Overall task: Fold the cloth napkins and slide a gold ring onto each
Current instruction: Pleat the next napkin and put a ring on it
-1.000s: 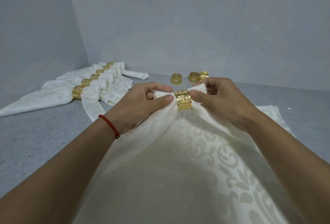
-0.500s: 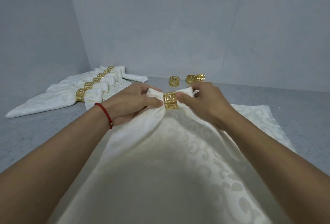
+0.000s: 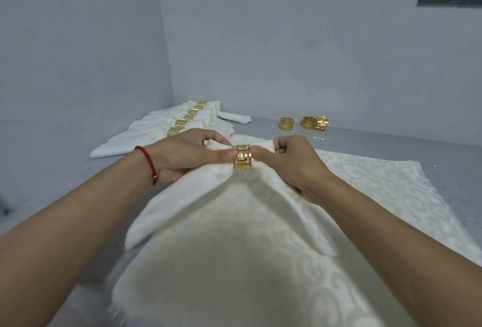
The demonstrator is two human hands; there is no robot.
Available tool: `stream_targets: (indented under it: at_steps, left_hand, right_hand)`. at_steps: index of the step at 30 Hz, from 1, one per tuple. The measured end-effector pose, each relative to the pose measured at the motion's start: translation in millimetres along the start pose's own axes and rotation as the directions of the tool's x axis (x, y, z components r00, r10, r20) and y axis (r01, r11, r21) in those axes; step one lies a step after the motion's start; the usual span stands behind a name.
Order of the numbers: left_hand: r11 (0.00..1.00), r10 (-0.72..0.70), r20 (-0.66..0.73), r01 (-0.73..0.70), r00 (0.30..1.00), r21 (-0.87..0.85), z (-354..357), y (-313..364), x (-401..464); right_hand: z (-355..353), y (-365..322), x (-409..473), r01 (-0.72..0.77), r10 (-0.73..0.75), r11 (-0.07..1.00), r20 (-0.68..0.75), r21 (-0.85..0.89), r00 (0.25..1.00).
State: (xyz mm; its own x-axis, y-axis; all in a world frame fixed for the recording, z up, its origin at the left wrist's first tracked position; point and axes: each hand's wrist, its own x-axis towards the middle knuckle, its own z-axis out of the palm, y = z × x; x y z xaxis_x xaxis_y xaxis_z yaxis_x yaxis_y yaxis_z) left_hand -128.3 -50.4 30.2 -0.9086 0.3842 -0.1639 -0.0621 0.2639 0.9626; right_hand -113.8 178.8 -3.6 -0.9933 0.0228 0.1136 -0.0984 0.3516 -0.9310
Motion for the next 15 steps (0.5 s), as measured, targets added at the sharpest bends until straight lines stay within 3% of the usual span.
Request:
stream_targets:
  at_steps: [4,7,13,15]
  left_hand:
    - [0.989,-0.137,0.123,0.143,0.983,-0.041,-46.3,-3.5,-18.8]
    - [0.982,-0.183,0.082,0.186,0.98,-0.027,-77.1,-9.1,-23.8]
    - [0.981,-0.143,-0.023,0.145,0.989,0.126,-123.8,-22.5,-32.8]
    - [0.987,-0.12,-0.019,0.122,0.993,0.1,-130.2,-29.4,-35.0]
  right_hand:
    - [32.3,-13.0,0.2,-0.077,0.08,0.997,0.128,-0.029,0.988]
    - [50.5,-21.4,6.7,-0.184,0.161,0.982,0.312,0.046,0.936]
    - [103.3,-36.1,23.3,-0.077,0.073,0.997,0.289,0.001,0.954]
    - [116.7,-42.1,25.5,-0.034,0.028,0.999,0.305,0.016,0.952]
